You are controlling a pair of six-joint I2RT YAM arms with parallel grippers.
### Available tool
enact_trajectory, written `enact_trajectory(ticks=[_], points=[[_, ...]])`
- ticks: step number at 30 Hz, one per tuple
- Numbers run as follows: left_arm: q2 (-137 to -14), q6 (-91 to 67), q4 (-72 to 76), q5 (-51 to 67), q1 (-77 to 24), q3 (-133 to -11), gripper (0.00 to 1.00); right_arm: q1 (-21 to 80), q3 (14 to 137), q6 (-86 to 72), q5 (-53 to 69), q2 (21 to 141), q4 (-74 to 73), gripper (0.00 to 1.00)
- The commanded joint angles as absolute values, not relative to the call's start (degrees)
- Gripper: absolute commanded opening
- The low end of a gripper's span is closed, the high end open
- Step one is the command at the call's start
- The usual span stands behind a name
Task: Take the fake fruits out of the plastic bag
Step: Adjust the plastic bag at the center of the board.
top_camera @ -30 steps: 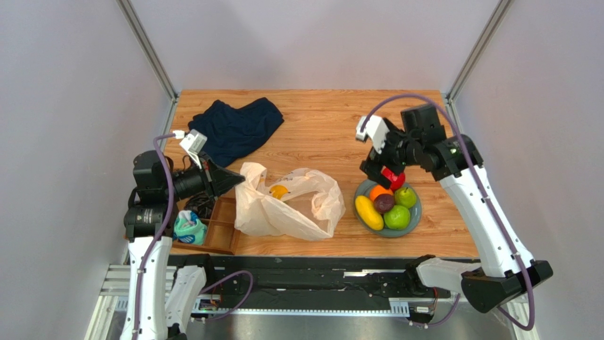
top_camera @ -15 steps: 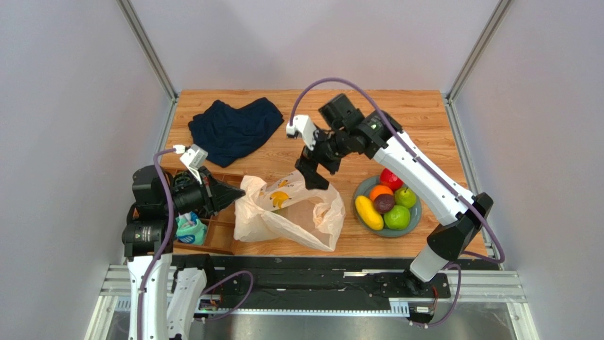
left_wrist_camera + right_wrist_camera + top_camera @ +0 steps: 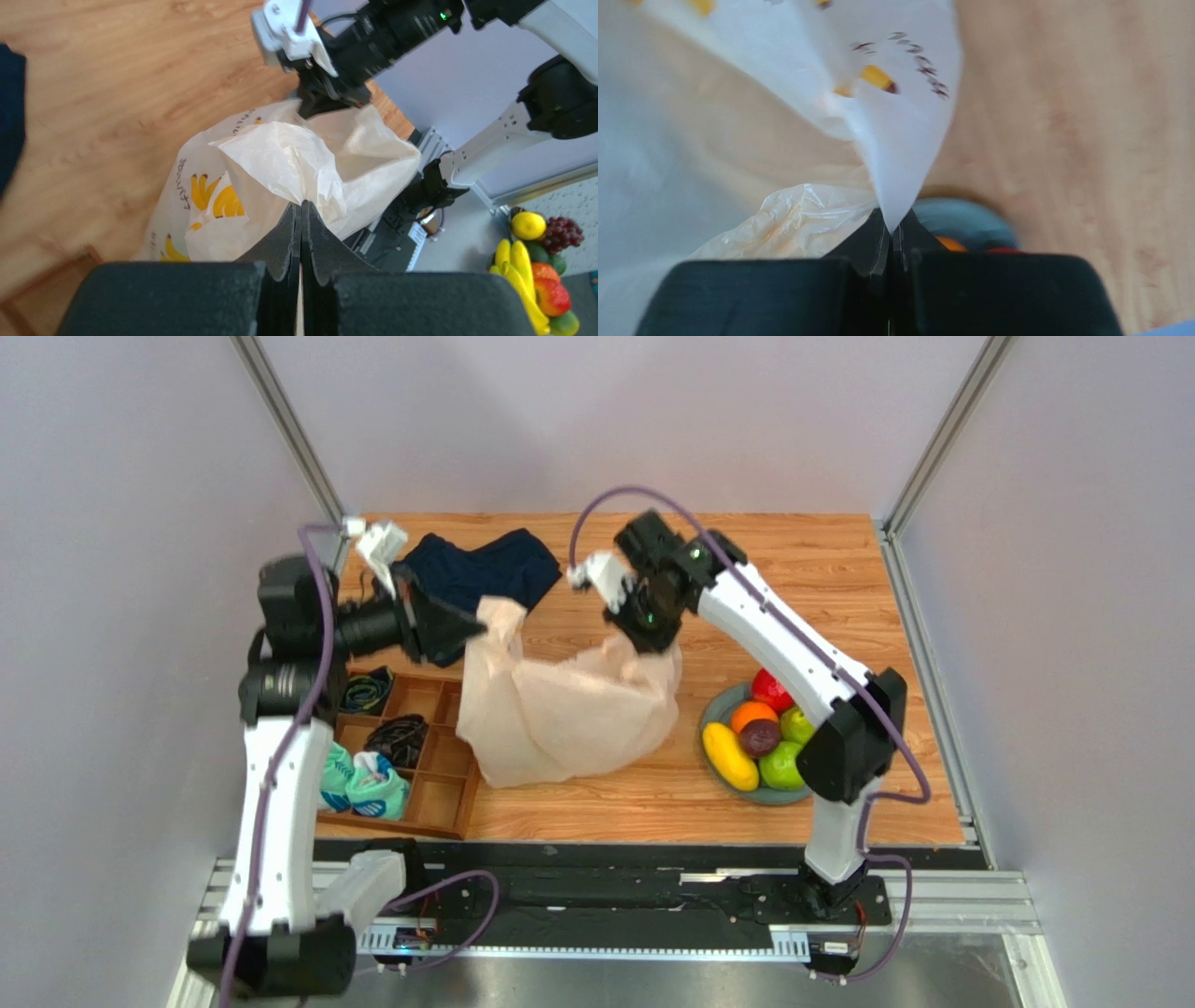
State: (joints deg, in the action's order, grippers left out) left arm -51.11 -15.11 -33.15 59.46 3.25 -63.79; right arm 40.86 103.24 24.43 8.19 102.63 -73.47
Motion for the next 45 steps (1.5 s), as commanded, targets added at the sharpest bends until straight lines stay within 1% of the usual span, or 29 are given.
enact_trajectory(ticks=[1, 2, 3, 4, 5, 7, 8, 9, 10, 11, 13, 14, 15, 16, 17, 18, 19, 20, 21, 22, 24, 28, 29, 32, 33, 35, 36, 38, 45], points=[[-69.7, -13.0, -26.0, 62.0, 0.3, -83.9, 0.00, 30.5, 135.9, 23.9, 5.5, 115.1, -69.3, 0.00], [-72.8, -12.5, -26.5, 62.0, 0.2, -92.5, 0.00, 29.3, 141.6, 23.7, 4.9, 117.4, -69.5, 0.00], [-75.6, -12.4, -26.7, 61.7, 0.3, -97.1, 0.00, 27.5, 147.2, 23.8, 4.9, 119.2, -69.5, 0.00], [-80.5, -12.5, -27.2, 61.6, 0.2, -101.3, 0.00, 27.0, 150.4, 24.2, 5.0, 120.4, -69.2, 0.00], [-82.7, -12.7, -28.9, 61.6, 0.2, -109.8, 0.00, 26.7, 150.5, 24.9, 5.5, 119.5, -68.4, 0.00], [-85.2, -13.2, -30.0, 62.7, 0.2, -115.1, 0.00, 26.9, 143.5, 26.8, 6.4, 114.9, -64.2, 0.00], [-84.8, -13.5, -30.1, 62.9, 0.2, -115.9, 0.00, 26.9, 131.5, 26.8, 7.4, 108.3, -62.0, 0.00], [-83.8, -13.5, -30.1, 63.1, 0.2, -114.7, 0.00, 27.0, 125.8, 26.8, 8.0, 105.1, -57.7, 0.00], [-80.4, -13.4, -30.5, 63.3, 0.2, -112.4, 0.00, 27.3, 119.3, 26.8, 8.5, 102.1, -55.8, 0.00], [-78.2, -13.4, -30.8, 63.5, 0.2, -105.4, 0.00, 27.9, 109.4, 26.8, 8.9, 96.1, -53.7, 0.00], [-69.8, -13.4, -31.3, 64.0, 0.2, -95.6, 0.00, 29.6, 99.9, 26.7, 9.8, 91.6, -53.8, 0.00], [-66.9, -13.4, -32.3, 63.8, 0.2, -85.0, 0.00, 30.2, 95.8, 26.5, 10.6, 89.8, -54.2, 0.00], [-63.9, -13.4, -33.4, 62.9, 0.2, -79.6, 0.00, 31.0, 86.5, 26.0, 10.8, 86.3, -54.7, 0.00], [-58.2, -13.7, -34.4, 62.1, 0.2, -74.2, 0.00, 32.4, 82.1, 25.6, 11.2, 84.7, -54.6, 0.00], [-55.4, -15.3, -36.0, 61.0, -1.3, -64.2, 0.00, 33.1, 77.1, 24.7, 11.4, 83.1, -54.1, 0.00], [-53.0, -15.9, -37.0, 59.8, -1.6, -59.9, 0.00, 34.3, 73.0, 24.1, 11.3, 79.8, -53.1, 0.02], [-49.1, -16.7, -37.7, 59.2, -2.3, -56.0, 0.00, 34.5, 66.3, 23.6, 11.1, 78.8, -52.8, 0.07], [-47.5, -19.0, -38.4, 57.8, -2.9, -49.8, 0.00, 34.7, 64.3, 22.4, 10.8, 78.1, -52.7, 0.17], [-46.3, -19.4, -39.0, 55.7, -3.3, -47.6, 0.00, 34.7, 63.0, 21.8, 10.0, 77.9, -53.3, 0.39], [-45.6, -19.2, -39.5, 55.5, -3.5, -45.9, 0.00, 34.6, 62.7, 21.7, 9.1, 78.0, -53.6, 0.48], [-45.7, -18.5, -41.0, 53.2, -3.5, -43.8, 0.00, 34.7, 65.7, 22.8, 8.0, 78.5, -56.1, 0.58], [-46.1, -17.3, -38.2, 52.3, -3.5, -44.8, 0.00, 34.7, 80.3, 24.3, 14.2, 81.5, -59.9, 0.64], [-46.4, -17.5, -37.4, 52.0, -3.5, -45.2, 0.00, 35.0, 85.8, 24.7, 18.5, 83.4, -60.9, 0.64], [-47.0, -19.2, -34.8, 52.4, -3.4, -46.2, 0.00, 37.1, 91.4, 25.0, 23.4, 87.9, -61.7, 0.54], [-47.2, -19.4, -34.5, 52.6, -3.4, -46.8, 0.00, 38.9, 91.7, 25.2, 24.2, 88.8, -61.8, 0.44], [-47.6, -20.0, -34.0, 52.5, -3.3, -48.6, 0.00, 40.8, 91.1, 27.4, 25.7, 90.8, -62.9, 0.33], [-47.8, -20.2, -33.9, 52.5, -3.3, -49.1, 0.00, 42.5, 90.0, 28.3, 26.2, 92.4, -63.3, 0.24], [-48.7, -21.3, -33.6, 52.6, -3.3, -50.2, 0.00, 43.9, 88.9, 29.7, 26.7, 93.8, -63.7, 0.17], [-49.0, -28.3, -29.8, 57.1, -0.4, -51.6, 0.00, 44.9, 89.6, 24.4, 23.2, 101.3, -59.3, 0.12]])
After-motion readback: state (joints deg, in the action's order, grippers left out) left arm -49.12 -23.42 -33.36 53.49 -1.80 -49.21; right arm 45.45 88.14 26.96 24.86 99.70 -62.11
